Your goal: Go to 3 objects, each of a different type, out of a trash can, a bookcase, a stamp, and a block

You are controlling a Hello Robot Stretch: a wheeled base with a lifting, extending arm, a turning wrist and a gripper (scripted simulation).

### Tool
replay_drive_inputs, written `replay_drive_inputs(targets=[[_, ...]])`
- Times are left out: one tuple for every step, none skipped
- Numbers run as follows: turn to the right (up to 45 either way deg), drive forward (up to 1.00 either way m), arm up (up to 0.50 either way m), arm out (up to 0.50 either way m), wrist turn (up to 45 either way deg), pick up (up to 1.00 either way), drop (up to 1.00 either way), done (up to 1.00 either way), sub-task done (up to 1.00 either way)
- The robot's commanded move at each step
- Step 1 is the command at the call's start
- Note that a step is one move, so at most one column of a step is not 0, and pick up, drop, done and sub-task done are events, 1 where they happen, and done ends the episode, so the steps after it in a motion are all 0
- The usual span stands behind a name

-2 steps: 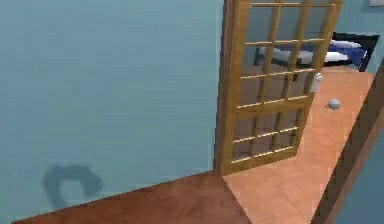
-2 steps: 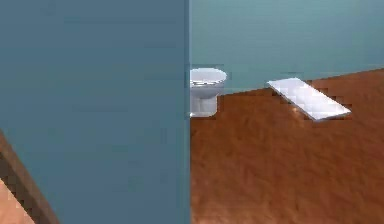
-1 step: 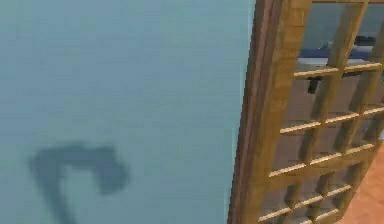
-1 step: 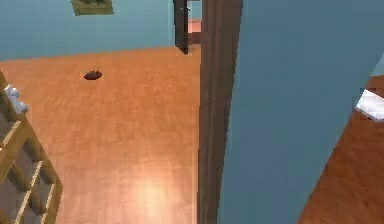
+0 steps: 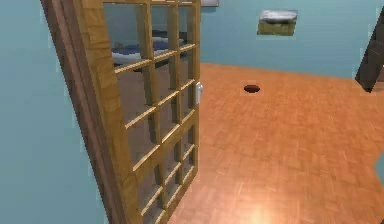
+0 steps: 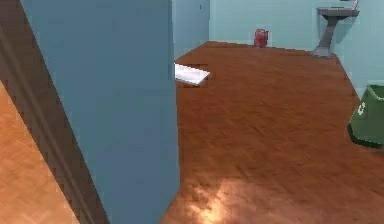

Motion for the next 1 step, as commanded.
replay_drive_inputs(targets=[[15.0,0.0,0.0,0.0,0.0,0.0,0.0,0.0,0.0]])
